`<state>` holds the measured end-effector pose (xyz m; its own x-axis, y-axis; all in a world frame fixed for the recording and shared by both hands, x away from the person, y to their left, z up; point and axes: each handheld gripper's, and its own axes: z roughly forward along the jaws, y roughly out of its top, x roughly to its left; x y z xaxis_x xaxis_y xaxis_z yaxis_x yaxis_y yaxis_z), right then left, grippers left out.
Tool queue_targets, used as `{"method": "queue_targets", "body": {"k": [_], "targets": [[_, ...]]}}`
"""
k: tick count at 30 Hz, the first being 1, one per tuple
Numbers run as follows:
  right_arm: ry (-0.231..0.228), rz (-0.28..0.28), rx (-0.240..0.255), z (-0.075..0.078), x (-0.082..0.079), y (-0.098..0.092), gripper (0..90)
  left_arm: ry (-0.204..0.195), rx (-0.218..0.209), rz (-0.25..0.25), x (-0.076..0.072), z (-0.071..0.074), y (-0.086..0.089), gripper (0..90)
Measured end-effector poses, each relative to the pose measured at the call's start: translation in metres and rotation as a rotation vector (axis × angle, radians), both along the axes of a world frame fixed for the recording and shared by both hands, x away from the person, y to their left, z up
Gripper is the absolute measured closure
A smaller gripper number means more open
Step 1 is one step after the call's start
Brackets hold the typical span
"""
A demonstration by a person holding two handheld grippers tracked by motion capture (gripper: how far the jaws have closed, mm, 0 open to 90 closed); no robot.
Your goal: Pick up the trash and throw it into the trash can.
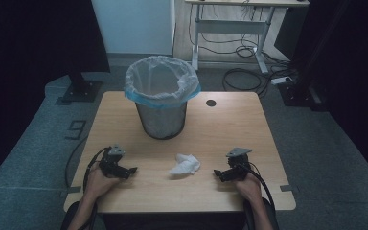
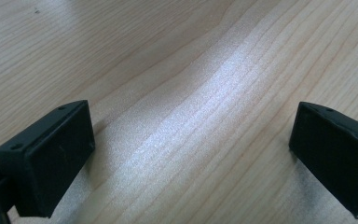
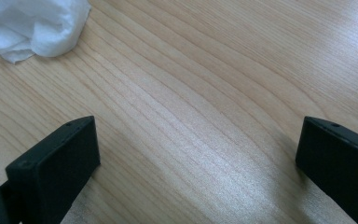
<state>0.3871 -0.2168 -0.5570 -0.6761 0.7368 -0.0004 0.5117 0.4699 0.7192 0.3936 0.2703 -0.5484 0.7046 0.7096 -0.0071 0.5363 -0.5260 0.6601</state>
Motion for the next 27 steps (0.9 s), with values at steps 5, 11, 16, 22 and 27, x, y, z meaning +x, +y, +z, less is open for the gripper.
{"method": "queue_targets", "body": {"k": [5, 11, 16, 22, 27], "targets": [[0.000, 0.000, 0.000, 0.0000, 0.0000, 0.0000, 0.0, -0.001, 0.002, 0.003, 0.0005, 0.0000, -0.0015, 0.0], [0.000, -0.005, 0.001, 0.0000, -0.0008, -0.0001, 0.0, -0.001, 0.003, 0.011, 0.0003, -0.0001, -0.0025, 0.0], [0.001, -0.005, 0.001, 0.0000, -0.0010, -0.0002, 0.0, 0.001, 0.004, 0.012, 0.0005, 0.0002, -0.0029, 0.0], [0.001, -0.006, 0.000, 0.0001, -0.0012, -0.0003, 0.0, 0.011, 0.012, -0.021, 0.0010, 0.0015, -0.0047, 0.0], [0.001, -0.006, 0.000, 0.0001, -0.0014, -0.0003, 0.0, 0.030, -0.003, -0.049, 0.0010, 0.0045, -0.0102, 0.5]]}}
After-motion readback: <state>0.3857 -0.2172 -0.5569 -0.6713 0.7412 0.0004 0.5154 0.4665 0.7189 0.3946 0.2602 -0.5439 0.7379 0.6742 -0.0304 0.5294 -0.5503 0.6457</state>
